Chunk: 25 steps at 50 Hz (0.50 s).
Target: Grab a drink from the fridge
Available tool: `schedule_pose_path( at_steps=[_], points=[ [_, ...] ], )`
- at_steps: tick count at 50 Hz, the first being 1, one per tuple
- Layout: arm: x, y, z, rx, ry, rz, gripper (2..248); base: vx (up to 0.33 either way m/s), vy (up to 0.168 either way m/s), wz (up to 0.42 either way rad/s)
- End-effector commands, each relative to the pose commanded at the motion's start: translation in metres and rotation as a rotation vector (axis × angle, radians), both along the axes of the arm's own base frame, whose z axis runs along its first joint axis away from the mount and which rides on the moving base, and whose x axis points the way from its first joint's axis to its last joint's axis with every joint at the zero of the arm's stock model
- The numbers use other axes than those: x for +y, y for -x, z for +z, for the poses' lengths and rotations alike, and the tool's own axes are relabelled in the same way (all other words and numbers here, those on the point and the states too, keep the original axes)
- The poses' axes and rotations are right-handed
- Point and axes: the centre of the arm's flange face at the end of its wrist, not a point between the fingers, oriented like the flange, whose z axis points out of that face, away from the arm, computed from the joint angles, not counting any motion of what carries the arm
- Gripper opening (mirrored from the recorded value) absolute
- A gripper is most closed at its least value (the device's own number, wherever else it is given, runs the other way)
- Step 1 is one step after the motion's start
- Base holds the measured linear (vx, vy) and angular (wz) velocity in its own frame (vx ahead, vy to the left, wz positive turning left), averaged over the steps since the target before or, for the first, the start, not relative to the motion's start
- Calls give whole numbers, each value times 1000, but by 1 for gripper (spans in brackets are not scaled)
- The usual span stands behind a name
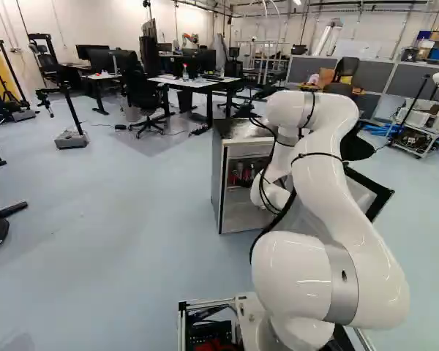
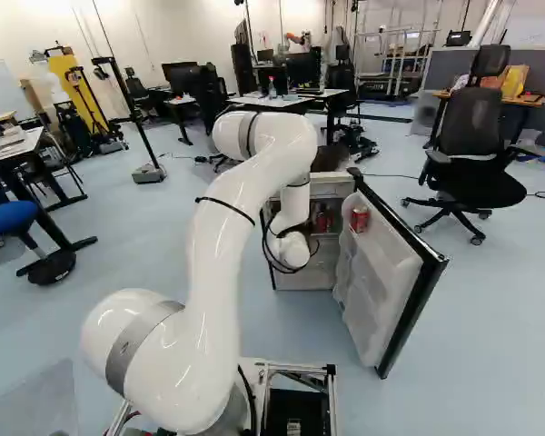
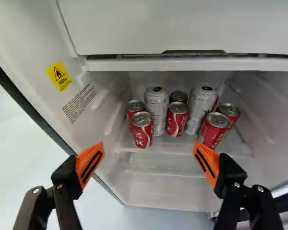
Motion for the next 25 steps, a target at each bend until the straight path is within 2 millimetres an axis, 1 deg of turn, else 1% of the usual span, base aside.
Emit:
schedule_pose_path(
  at_steps=[25],
  points=[
    [-14, -26, -43, -30, 6, 126, 247, 0, 0, 0]
  ],
)
